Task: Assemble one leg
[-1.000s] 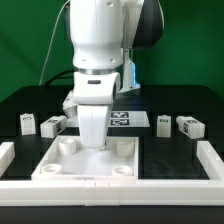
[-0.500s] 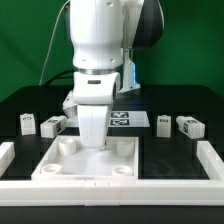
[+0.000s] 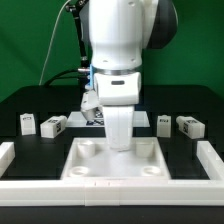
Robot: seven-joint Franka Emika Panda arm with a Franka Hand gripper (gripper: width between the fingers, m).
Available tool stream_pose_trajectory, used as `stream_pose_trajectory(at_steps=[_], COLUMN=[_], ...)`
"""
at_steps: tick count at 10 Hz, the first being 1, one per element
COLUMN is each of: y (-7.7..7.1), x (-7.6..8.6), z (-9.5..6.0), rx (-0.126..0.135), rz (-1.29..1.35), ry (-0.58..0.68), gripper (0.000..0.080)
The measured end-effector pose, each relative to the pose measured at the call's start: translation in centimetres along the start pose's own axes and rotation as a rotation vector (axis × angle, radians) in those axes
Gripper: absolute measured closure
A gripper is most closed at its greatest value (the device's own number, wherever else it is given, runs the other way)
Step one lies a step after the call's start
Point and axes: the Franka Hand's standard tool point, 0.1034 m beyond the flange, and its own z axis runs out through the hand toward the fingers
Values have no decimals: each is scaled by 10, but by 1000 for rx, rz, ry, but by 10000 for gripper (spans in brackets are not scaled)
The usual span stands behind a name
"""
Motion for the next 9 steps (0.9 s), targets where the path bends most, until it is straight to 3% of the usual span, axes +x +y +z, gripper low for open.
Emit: stream_pose_trajectory(at_steps=[1, 6, 9], y=[0, 0, 3], x=[11, 11, 50], z=[0, 0, 0], rx=[-2, -2, -5], rz=[14, 19, 27], ry=[2, 2, 16], gripper=[732, 732, 732])
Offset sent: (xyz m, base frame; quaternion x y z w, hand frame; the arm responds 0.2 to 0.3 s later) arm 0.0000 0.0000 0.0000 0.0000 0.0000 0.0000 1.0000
